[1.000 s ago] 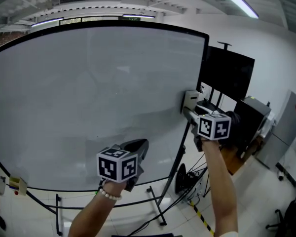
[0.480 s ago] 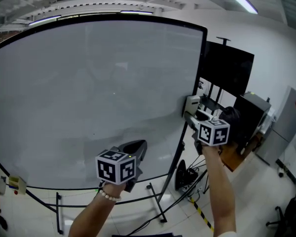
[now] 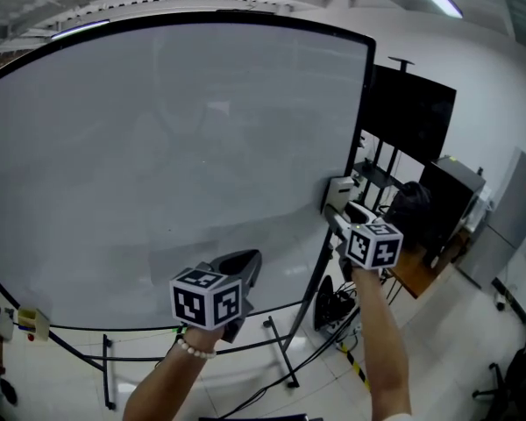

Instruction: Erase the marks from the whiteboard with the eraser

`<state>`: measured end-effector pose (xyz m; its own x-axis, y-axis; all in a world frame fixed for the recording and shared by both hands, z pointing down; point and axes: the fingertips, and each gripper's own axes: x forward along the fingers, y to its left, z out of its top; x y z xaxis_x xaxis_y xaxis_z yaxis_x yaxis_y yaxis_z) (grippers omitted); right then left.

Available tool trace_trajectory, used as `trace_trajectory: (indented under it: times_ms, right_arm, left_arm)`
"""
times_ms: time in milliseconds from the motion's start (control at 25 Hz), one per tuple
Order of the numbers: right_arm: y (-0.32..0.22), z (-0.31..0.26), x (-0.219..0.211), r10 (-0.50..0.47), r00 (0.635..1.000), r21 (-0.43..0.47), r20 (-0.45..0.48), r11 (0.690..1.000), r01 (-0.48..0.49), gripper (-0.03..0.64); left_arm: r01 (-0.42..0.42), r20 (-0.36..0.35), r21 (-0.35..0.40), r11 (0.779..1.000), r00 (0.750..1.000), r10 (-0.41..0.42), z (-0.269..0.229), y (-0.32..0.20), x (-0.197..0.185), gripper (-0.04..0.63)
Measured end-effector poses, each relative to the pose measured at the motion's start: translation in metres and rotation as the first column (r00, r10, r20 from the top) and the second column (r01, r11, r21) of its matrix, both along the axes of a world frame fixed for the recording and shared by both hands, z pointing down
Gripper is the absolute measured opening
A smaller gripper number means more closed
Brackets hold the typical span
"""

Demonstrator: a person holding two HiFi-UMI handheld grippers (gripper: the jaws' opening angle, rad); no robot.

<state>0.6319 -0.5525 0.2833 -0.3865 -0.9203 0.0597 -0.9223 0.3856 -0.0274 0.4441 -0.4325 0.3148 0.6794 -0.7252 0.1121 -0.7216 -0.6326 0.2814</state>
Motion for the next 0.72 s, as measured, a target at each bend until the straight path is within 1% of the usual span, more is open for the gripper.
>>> trace_trajectory:
  times_ms: [120,400,520,600,720]
  right_arm:
    - [0.004,-0.003,-0.016,0.018,1.0,0.005,-0.017,1.0,-0.018,0.25]
    - [0.013,-0.004,-0.052,0.024,1.0,-0.003,-0.007,1.0,-0.024,0.25]
    - [0.017,-0.003,-0.068,0.013,1.0,-0.013,0.011,1.0,-0.013,0.25]
    - [0.021,-0.004,-0.079,0.013,1.0,-0.009,0.0,1.0,-0.013,0.25]
    - [0.028,-0.005,-0.101,0.017,1.0,-0.001,-0.011,1.0,-0.017,0.25]
  left_arm:
    - [0.001,-0.003,-0.004,1.0,1.0,-0.001,0.001,0.001,-0.006,-0.012]
    - [0.008,-0.019,-0.009,1.0,1.0,-0.009,0.003,0.008,-0.029,-0.012]
    - [0.02,-0.035,-0.007,1.0,0.999,-0.02,0.001,0.012,-0.042,-0.012]
    - [0.021,-0.045,-0.002,1.0,0.999,-0.021,0.0,0.015,-0.051,-0.012]
    - [0.026,-0.041,0.0,1.0,0.999,-0.026,0.002,0.02,-0.07,-0.012]
